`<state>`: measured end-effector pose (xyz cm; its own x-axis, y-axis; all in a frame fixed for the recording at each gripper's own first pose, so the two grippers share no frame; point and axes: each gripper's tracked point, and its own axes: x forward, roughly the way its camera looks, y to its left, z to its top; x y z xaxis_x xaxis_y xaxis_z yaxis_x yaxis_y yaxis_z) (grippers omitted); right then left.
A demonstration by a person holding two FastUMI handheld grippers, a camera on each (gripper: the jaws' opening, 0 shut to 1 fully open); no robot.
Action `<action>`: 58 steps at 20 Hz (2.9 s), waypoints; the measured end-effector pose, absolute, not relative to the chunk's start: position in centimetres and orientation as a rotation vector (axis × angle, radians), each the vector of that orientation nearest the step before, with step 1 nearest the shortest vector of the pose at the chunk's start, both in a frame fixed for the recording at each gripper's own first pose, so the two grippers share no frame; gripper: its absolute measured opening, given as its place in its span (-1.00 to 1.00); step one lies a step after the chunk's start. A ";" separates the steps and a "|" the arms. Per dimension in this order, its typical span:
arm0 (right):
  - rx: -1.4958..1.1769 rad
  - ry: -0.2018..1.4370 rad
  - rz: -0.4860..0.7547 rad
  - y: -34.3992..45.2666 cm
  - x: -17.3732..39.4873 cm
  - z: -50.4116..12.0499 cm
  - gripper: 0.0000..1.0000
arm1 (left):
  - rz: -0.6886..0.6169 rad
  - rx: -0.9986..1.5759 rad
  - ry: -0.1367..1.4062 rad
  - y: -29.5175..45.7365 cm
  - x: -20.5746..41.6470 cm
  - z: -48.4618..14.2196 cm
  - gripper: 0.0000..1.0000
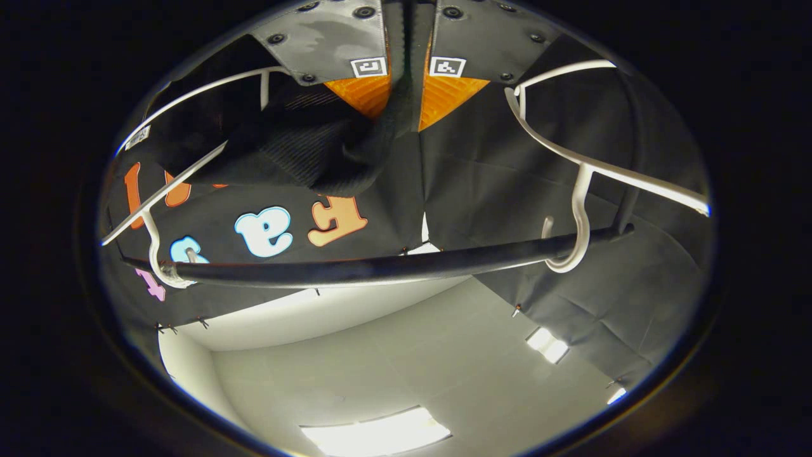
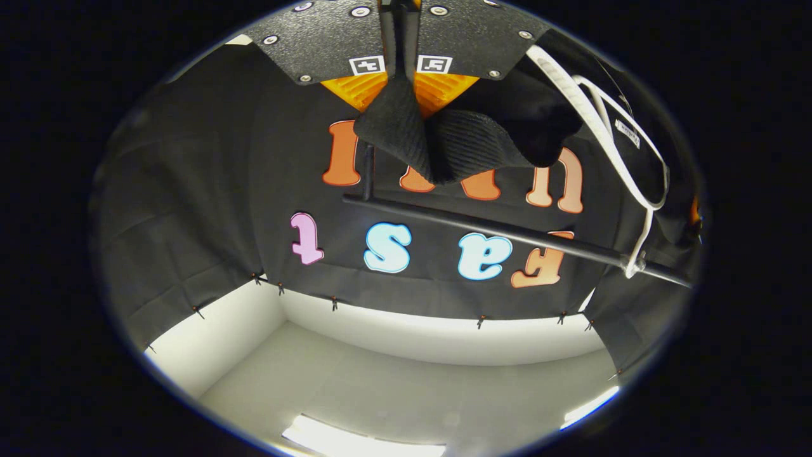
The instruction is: Grasp the clothes on the hanger with both hands and then place them into the laundry hamper below.
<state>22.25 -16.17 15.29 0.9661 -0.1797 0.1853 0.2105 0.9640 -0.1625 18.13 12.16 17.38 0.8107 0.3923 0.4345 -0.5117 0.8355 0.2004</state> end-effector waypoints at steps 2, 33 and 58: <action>-0.166 -0.144 -0.169 -15.0 21.9 12.3 -0.92 | 0.510 0.308 -0.395 12.9 18.0 17.4 -0.79; -0.056 0.105 0.101 0.7 13.0 -5.8 -0.92 | 0.330 0.248 -0.012 11.0 13.3 -2.6 -0.78; -0.011 0.702 0.146 3.5 5.5 -30.3 -0.36 | -0.078 0.088 0.762 0.6 4.0 -28.8 -0.73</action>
